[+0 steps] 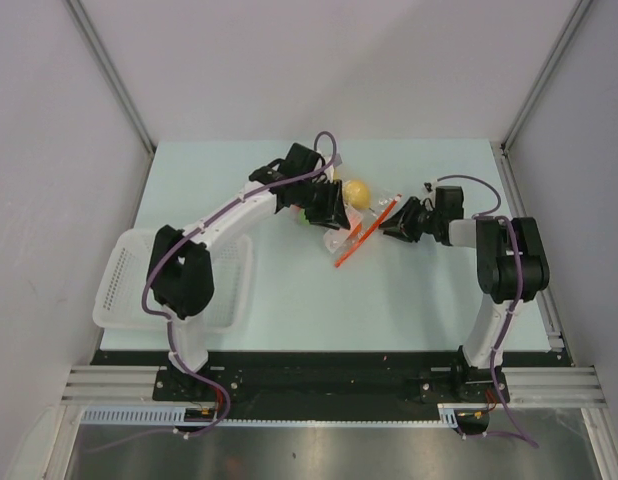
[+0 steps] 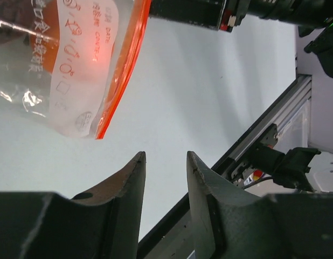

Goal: Open the zip-top bag and remove the fake food

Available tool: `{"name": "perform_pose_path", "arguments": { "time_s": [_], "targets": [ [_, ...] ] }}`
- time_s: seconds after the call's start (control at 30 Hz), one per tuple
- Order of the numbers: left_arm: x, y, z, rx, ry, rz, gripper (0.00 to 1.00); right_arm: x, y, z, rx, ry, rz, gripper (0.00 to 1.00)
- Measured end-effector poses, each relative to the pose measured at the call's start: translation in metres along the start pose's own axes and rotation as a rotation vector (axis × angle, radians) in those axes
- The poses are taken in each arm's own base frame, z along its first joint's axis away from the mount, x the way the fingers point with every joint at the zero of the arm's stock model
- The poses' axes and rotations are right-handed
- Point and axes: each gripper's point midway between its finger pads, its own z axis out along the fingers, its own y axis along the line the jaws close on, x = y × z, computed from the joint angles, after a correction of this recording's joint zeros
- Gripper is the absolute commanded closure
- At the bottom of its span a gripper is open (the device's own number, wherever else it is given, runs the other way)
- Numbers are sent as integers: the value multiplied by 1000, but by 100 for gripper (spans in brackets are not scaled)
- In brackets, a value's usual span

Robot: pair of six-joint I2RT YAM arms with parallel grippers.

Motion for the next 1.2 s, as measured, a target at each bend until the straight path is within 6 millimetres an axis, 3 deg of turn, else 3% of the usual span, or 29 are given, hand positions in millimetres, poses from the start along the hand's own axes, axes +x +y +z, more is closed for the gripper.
{"name": "perform_pose_path", "arguments": {
  "time_s": [0.33, 0.63, 0.9, 1.2],
  "targets": [
    [4, 0, -11, -18, 1, 28, 59, 6, 20, 18, -75, 0, -32, 64],
    [6, 2, -12, -24, 9, 36, 59, 27, 23, 34, -85, 50, -1, 60],
    [15, 8, -11, -42, 34, 33, 59, 41, 25, 20, -66, 71, 5, 56],
    [15, 8, -11, -43, 35, 32, 59, 37, 33, 15, -86, 51, -5, 55]
  ]
}}
